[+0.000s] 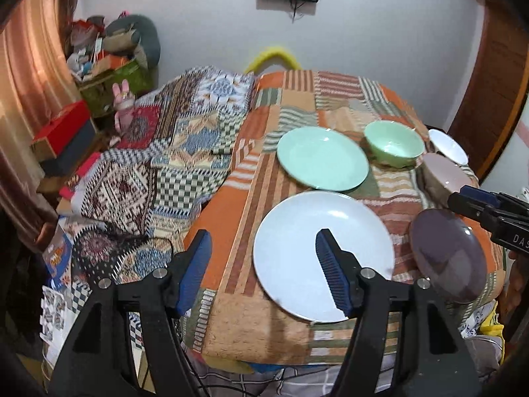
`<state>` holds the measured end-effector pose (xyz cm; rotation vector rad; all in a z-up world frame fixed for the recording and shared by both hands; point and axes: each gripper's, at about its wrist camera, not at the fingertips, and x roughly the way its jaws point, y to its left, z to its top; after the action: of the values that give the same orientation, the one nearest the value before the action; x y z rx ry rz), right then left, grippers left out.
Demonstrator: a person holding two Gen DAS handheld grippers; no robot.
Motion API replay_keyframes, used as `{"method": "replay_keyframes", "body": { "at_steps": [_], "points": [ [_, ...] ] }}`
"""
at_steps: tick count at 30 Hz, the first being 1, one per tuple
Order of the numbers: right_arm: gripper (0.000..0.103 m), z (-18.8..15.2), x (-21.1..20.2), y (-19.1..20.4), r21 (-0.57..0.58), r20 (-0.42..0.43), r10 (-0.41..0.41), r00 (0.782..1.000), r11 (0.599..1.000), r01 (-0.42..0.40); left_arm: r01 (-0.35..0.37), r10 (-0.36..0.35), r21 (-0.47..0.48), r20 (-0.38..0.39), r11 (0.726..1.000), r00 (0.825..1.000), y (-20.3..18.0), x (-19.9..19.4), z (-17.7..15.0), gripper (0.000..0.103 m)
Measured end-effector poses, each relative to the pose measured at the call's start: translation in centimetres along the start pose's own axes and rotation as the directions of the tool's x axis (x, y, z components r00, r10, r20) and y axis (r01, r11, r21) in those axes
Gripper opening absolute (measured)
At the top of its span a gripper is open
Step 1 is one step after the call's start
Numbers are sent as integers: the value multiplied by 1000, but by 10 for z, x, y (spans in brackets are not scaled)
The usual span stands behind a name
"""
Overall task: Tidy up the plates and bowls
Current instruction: 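Move both tools to the rim of the large white plate, then close both tools on the white plate rim and lift it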
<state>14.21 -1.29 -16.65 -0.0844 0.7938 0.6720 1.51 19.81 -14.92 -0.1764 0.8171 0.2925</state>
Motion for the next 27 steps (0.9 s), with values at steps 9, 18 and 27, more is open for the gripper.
{"method": "replay_keyframes", "body": {
  "at_steps": [9,18,27],
  "points": [
    [53,-6,48,7,-11,-119,-27,993,1000,26,52,-60,-72,-115,996,992,22,56,-12,65],
    [53,-8,88,1,21,-224,-35,974,999,40,90,-110,-105,-207,990,972,28,101,-25,60],
    [44,-11,111,-3,46,-292,-42,955,997,58,133,-161,-120,-277,984,947,30,130,-33,36]
  ]
}}
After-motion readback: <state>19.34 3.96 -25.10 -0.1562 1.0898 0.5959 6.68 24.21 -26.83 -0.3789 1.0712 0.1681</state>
